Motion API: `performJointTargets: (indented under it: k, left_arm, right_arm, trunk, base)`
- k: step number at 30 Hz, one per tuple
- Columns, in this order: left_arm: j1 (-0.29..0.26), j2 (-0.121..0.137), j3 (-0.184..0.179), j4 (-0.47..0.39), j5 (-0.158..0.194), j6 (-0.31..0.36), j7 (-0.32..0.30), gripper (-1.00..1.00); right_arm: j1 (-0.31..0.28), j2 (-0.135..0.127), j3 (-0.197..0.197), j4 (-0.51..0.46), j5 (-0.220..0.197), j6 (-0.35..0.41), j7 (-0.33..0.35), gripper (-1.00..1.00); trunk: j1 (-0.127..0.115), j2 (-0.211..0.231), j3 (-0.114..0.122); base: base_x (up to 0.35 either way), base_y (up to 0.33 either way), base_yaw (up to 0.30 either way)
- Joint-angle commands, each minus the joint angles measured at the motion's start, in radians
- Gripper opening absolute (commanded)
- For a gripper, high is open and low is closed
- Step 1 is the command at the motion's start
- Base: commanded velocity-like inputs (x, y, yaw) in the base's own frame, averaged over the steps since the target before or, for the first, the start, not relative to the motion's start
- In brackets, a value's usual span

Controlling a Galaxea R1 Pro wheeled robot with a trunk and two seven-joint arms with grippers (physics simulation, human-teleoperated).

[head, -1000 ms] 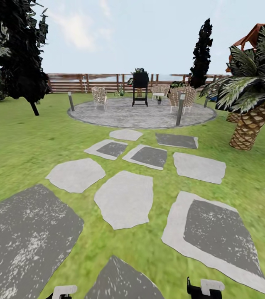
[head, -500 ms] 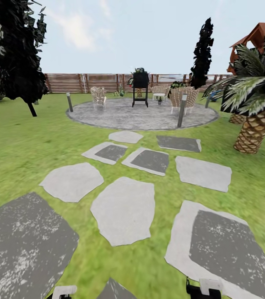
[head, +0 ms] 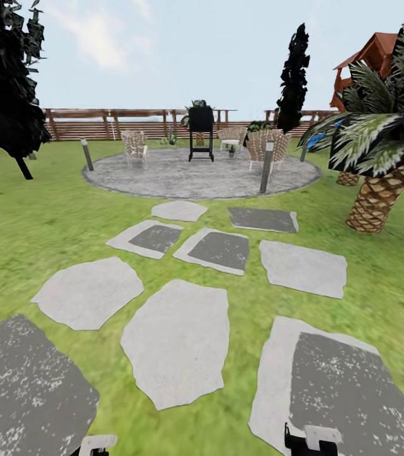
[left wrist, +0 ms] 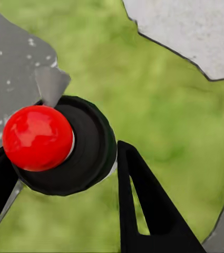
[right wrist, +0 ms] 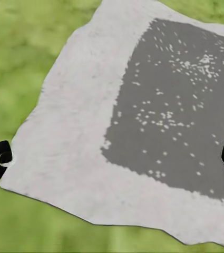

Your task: Pick up the pesticide atomizer in the garden and spray insectifuge to fully cover both potted plants in the garden.

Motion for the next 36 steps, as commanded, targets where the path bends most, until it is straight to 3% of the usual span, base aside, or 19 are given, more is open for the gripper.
performJointTargets:
  k: [1,7,36]
  left_arm:
    - [0.000,0.000,-0.001,0.000,0.003,-0.003,0.001,-1.00]
    - [0.000,0.000,0.000,0.000,0.003,-0.003,0.001,-1.00]
    - [0.000,0.002,0.004,0.000,0.003,-0.002,0.001,-1.00]
  right_arm:
    - [-0.001,0.000,-0.007,0.002,0.010,-0.002,-0.004,1.00]
    - [-0.001,0.000,-0.007,0.002,0.011,-0.002,-0.004,1.00]
    - [-0.001,0.000,-0.006,0.002,0.012,-0.002,-0.004,1.00]
  trunk:
    - [0.000,0.000,-0.001]
    - [0.000,0.000,-0.001]
    - [0.000,0.000,-0.001]
  base:
    - [0.337,0.000,-0.296]
    - [0.336,0.000,-0.169]
    - [0.336,0.000,-0.001]
